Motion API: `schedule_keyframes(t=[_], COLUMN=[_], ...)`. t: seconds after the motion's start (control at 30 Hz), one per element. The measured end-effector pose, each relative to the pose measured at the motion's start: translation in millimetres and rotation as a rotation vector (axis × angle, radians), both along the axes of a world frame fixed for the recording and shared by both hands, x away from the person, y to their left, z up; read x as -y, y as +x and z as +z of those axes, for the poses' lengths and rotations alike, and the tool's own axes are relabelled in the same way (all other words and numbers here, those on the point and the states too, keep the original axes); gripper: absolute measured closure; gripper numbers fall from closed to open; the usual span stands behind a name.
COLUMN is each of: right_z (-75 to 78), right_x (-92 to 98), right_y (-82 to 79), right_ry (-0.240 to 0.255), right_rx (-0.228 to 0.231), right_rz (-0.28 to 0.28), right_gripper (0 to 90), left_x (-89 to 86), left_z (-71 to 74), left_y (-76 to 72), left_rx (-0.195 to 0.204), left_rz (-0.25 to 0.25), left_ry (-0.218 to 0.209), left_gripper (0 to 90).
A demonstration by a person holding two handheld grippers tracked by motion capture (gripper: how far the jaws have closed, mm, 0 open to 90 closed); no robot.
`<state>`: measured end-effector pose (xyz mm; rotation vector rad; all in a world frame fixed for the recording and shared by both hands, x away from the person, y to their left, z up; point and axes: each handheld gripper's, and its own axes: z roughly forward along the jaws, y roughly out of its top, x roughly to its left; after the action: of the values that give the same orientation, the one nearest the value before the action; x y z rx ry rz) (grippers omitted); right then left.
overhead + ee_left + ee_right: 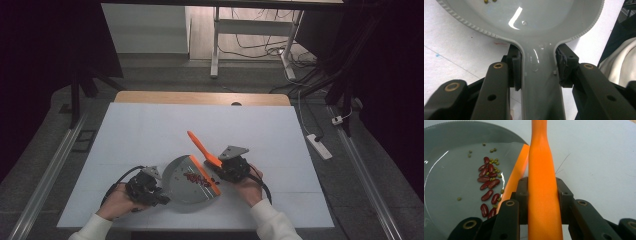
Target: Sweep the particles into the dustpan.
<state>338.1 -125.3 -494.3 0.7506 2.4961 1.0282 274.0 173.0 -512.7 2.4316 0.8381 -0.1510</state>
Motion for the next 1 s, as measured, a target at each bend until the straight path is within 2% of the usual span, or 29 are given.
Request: schedule_keyframes(t=[0.13,0.33,0.6,0.7,0.73,0.77,0.8,0.83,0.87,1.0], right_z=[-0.1,-0.5,1.5,3.8,8.0,8.0,10.9,16.4,18.5,21.5], right_x=[-1.8,-7.5,-16.4,-19.7,-16.8,-16.8,-14.1,-6.8,-2.4,9.4], right_y=[-2.4,-6.6,-13.5,-15.3,-14.4,-14.4,-13.7,-11.5,-10.1,-4.9], right_ry=[0.023,0.032,0.101,0.148,0.21,0.21,0.229,0.235,0.238,0.237], right_rx=[-0.019,-0.028,-0.063,-0.081,-0.087,-0.087,-0.074,-0.039,-0.026,-0.014], right_rz=[0.013,0.02,0.055,0.096,0.105,0.105,0.092,0.044,0.024,-0.016], right_gripper=[69.9,69.8,69.8,69.9,69.8,69.8,69.8,69.8,69.8,69.8], left_x=[0.3,0.3,0.2,0.1,0.1,0.1,0.1,0.1,0.1,0.3], left_z=[0.1,0.0,-0.3,-0.5,-0.4,-0.5,-0.6,-0.6,-0.7,-1.0], left_y=[-0.3,-0.2,0.0,0.1,0.1,0.1,0.2,0.2,0.3,0.3], left_rx=[-0.003,0.0,-0.002,-0.004,-0.004,-0.004,-0.005,-0.005,-0.004,-0.004], left_rz=[0.003,0.001,-0.001,-0.002,-0.002,-0.003,-0.003,-0.003,-0.004,-0.003], left_ry=[0.001,0.002,0.002,0.001,0.001,0.001,0.0,0.001,0.001,0.002], left_gripper=[61.6,61.6,61.7,61.6,61.6,61.6,61.6,61.7,61.6,61.7])
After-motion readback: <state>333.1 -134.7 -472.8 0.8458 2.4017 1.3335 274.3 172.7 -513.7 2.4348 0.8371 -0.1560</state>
